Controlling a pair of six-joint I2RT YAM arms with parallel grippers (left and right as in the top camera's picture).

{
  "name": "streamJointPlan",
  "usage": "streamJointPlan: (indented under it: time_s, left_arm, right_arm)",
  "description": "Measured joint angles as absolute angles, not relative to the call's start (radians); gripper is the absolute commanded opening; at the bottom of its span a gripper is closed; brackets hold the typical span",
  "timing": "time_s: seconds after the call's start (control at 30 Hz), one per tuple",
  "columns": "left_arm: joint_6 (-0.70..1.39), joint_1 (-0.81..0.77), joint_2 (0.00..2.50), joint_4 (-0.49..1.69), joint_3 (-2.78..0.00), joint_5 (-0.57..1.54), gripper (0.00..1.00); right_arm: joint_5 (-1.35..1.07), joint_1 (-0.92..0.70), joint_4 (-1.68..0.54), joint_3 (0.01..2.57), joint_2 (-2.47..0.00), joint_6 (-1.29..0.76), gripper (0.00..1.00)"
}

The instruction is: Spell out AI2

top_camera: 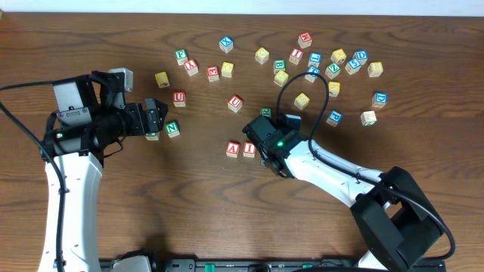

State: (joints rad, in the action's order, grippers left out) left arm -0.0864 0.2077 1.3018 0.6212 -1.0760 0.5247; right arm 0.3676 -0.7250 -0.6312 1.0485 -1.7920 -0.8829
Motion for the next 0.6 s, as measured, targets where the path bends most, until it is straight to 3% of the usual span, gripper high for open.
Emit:
streamJointPlan:
  time_s: [0.6]
  left_arm:
    - [-0.086, 0.208, 1.302, 0.621, -1.076, 0.525, 0.98]
  right_arm:
    - [0.387, -0.725, -0.545, 1.027, -1.792, -0.847, 0.38]
